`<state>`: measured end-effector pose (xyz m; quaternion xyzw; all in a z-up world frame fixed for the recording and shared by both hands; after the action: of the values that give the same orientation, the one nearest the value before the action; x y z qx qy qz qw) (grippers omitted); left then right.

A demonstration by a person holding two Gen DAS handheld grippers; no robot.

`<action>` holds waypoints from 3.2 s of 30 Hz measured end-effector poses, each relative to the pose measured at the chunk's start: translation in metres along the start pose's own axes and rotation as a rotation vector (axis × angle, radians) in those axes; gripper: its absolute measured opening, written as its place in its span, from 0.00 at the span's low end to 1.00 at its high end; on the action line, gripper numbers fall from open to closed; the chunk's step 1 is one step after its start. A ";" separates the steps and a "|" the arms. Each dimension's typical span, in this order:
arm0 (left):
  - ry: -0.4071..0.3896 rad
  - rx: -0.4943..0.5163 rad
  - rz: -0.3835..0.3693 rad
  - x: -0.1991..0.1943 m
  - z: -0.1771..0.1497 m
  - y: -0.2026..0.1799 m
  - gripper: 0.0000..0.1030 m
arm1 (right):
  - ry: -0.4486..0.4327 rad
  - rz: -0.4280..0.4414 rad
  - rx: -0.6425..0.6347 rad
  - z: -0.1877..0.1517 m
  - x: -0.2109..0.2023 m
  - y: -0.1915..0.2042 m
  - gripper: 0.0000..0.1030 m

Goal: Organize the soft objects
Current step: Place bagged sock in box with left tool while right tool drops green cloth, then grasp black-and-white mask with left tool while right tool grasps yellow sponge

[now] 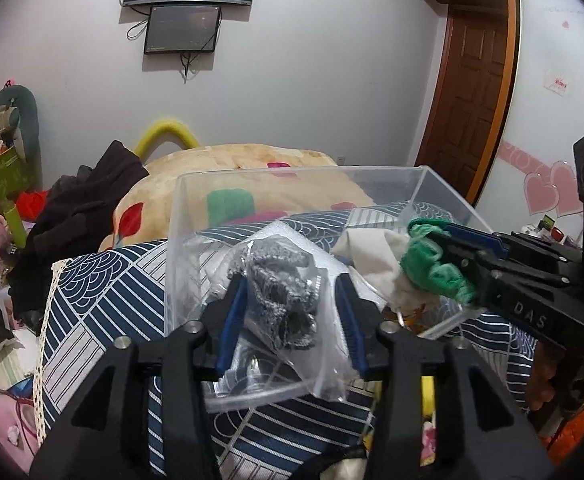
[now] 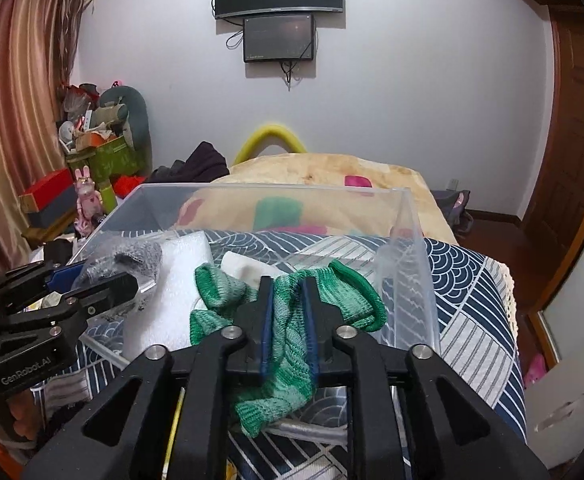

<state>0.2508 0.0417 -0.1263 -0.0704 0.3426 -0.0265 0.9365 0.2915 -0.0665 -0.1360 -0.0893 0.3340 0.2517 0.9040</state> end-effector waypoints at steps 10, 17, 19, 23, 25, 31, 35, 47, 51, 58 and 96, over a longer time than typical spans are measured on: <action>-0.066 0.017 -0.001 -0.038 0.002 -0.008 0.66 | -0.048 -0.002 -0.015 -0.002 -0.025 -0.002 0.48; -0.117 0.017 0.021 -0.069 -0.009 -0.008 0.87 | -0.112 0.006 -0.013 -0.004 -0.054 0.000 0.56; -0.113 0.020 0.020 -0.073 -0.016 -0.008 0.88 | -0.123 0.014 -0.010 -0.007 -0.062 0.001 0.57; -0.074 0.032 0.026 -0.074 -0.037 -0.009 0.88 | -0.127 0.029 -0.006 -0.019 -0.070 0.006 0.59; -0.057 0.026 0.025 -0.073 -0.046 -0.009 0.89 | -0.118 0.032 -0.007 -0.026 -0.071 0.008 0.60; 0.018 0.018 0.005 -0.064 -0.073 -0.014 0.89 | -0.072 0.041 -0.004 -0.051 -0.068 0.013 0.60; 0.070 0.029 0.002 -0.056 -0.095 -0.019 0.89 | -0.037 0.056 0.001 -0.064 -0.065 0.020 0.60; 0.144 -0.008 -0.013 -0.041 -0.136 -0.019 0.93 | 0.061 0.092 -0.046 -0.097 -0.055 0.044 0.60; 0.135 0.022 -0.021 -0.041 -0.140 -0.029 0.84 | 0.103 0.102 -0.026 -0.110 -0.047 0.041 0.60; 0.132 0.084 -0.034 -0.044 -0.144 -0.043 0.61 | 0.108 0.114 -0.026 -0.115 -0.050 0.043 0.60; -0.224 0.044 0.018 -0.137 -0.014 -0.019 0.16 | -0.121 0.029 0.067 -0.053 -0.098 -0.002 0.62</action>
<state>0.1370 0.0347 -0.0460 -0.0492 0.2359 -0.0176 0.9704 0.1989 -0.1242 -0.1124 -0.0388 0.2882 0.2586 0.9212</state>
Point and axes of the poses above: each gripper's, at about its wrist camera, not at the fingertips, and x roughly the way its jaws point, y to its left, z to its top, the point moved 9 cm from there along x, roughly the way its jaws point, and after that the axes turned 8 degrees about y, right-handed, at the moved point
